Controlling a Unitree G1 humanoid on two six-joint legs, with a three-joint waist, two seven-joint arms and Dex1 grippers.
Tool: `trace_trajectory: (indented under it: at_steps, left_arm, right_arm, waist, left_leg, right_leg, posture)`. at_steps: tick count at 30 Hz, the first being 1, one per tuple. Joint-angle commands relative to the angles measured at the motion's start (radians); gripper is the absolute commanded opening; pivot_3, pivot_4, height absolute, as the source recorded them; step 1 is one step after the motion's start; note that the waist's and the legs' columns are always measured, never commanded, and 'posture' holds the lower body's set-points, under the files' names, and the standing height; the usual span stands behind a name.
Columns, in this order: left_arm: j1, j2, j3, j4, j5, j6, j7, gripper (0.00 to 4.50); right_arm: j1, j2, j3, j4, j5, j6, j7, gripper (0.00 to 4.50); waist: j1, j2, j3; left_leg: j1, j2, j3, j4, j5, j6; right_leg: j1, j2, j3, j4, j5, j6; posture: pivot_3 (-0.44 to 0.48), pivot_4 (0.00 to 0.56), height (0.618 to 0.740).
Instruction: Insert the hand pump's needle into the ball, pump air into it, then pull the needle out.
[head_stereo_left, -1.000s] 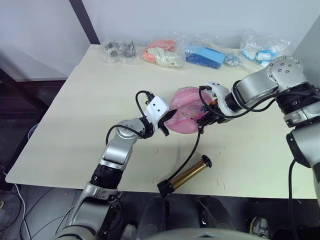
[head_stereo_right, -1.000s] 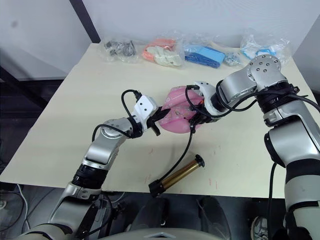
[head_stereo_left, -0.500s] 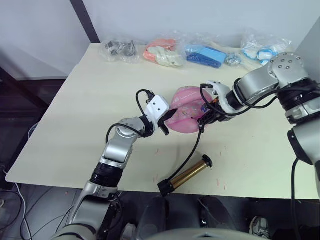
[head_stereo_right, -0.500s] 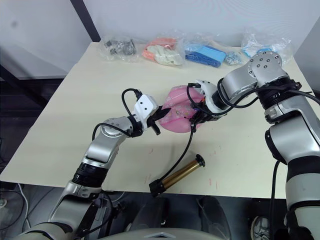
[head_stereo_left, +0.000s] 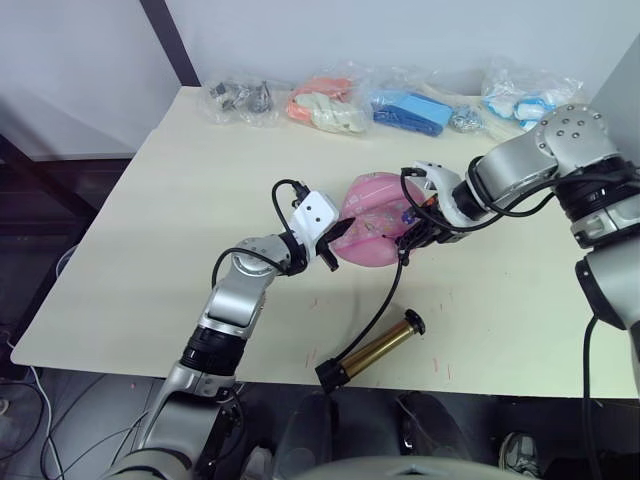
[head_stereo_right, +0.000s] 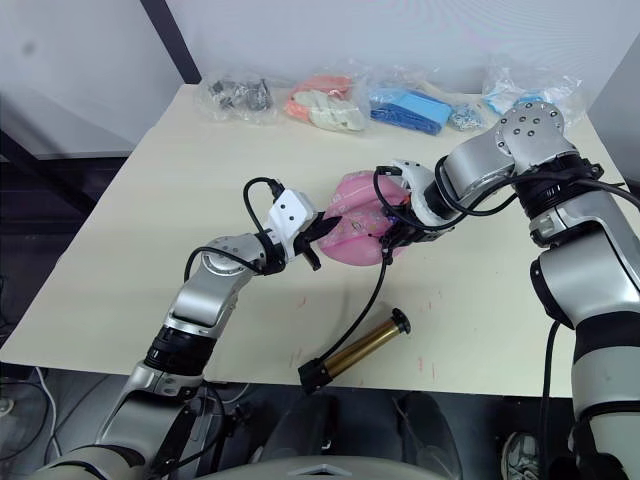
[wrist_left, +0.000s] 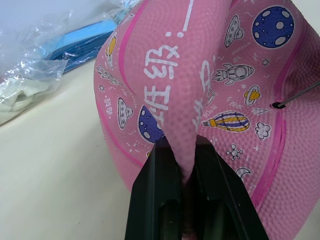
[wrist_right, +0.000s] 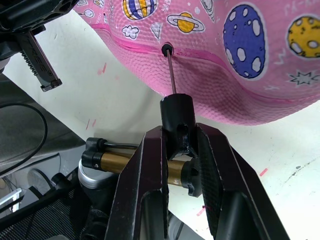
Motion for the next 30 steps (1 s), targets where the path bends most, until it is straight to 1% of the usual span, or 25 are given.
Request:
trace_trajectory:
  at_steps: [1, 15, 25, 30]
  left_arm:
    - [0.025, 0.007, -0.023, 0.029, 0.026, 0.021, 0.003, 0.04]
    - [0.01, 0.002, -0.026, 0.051, 0.027, 0.011, -0.001, 0.04]
    - [0.022, -0.003, -0.025, 0.015, 0.01, 0.026, -0.013, 0.04]
    - [0.029, -0.007, -0.026, -0.005, -0.006, 0.039, -0.028, 0.04]
  right_arm:
    - [-0.017, -0.022, -0.01, -0.013, -0.009, 0.011, 0.001, 0.3]
    - [-0.003, -0.009, -0.009, -0.031, -0.023, 0.011, 0.006, 0.3]
    - [-0.037, 0.047, -0.012, 0.037, -0.05, 0.011, -0.01, 0.3]
    - [-0.061, 0.097, -0.057, 0.111, -0.116, 0.011, -0.016, 0.3]
  waist:
    - [0.0, 0.0, 0.0]
    - [0.0, 0.0, 0.0]
    - [-0.002, 0.0, 0.0]
    - [-0.005, 0.0, 0.0]
  left_leg:
    - [0.0, 0.0, 0.0, 0.0, 0.0, 0.0]
    - [0.0, 0.0, 0.0, 0.0, 0.0, 0.0]
    - [0.0, 0.0, 0.0, 0.0, 0.0, 0.0]
    - [0.001, 0.0, 0.0, 0.0, 0.0, 0.0]
  right_leg:
    - [0.0, 0.0, 0.0, 0.0, 0.0, 0.0]
    - [0.0, 0.0, 0.0, 0.0, 0.0, 0.0]
    - [0.0, 0.0, 0.0, 0.001, 0.0, 0.0]
    - [0.0, 0.0, 0.0, 0.001, 0.0, 0.0]
  posture:
    - [0.0, 0.15, 0.74]
    - [0.0, 0.15, 0.74]
    - [0.0, 0.15, 0.74]
    - [0.0, 0.15, 0.74]
